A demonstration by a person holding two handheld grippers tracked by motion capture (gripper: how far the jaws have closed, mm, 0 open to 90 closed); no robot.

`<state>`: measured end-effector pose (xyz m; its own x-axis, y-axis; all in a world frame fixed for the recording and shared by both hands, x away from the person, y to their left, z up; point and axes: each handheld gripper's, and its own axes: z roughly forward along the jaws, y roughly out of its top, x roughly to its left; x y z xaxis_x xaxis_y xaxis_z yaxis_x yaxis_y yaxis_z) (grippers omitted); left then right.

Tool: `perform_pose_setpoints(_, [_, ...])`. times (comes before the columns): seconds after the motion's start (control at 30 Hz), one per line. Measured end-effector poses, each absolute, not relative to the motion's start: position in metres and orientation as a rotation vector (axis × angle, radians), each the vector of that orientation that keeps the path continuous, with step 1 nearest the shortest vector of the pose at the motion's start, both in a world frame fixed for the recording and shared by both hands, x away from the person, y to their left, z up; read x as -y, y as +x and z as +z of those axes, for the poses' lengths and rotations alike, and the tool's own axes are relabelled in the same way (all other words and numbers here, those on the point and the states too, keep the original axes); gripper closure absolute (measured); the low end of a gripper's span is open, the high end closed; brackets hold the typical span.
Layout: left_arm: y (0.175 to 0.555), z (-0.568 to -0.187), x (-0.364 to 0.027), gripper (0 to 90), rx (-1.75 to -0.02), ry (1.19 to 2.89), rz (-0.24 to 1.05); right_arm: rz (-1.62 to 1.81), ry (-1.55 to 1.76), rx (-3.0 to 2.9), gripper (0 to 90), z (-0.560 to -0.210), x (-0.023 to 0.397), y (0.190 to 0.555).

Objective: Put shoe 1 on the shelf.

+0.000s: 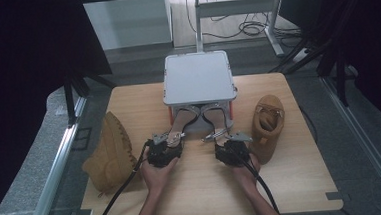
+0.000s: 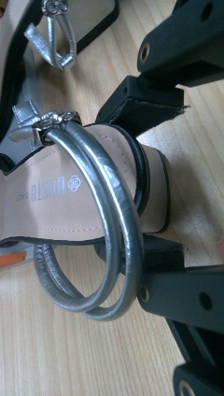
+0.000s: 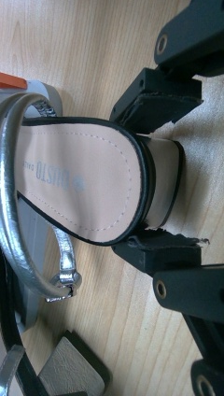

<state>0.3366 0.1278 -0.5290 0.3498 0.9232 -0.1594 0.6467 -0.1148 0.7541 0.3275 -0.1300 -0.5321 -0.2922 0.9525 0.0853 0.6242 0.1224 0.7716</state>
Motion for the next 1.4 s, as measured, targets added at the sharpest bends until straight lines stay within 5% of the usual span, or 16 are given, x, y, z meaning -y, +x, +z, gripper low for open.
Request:
perform_pose_setpoints(0.8, [0.349, -0.531, -0.100, 41.8, -1.449, 1.772, 0.565, 1.028, 1.526, -1.962, 41.8, -0.533, 0.132, 0.326])
perform_pose_setpoints(1.4, [0.354, -0.530, -0.091, 40.2, -1.411, 1.791, 0.453, 1.030, 1.519, -1.966, 41.8, -0.533, 0.133, 0.326])
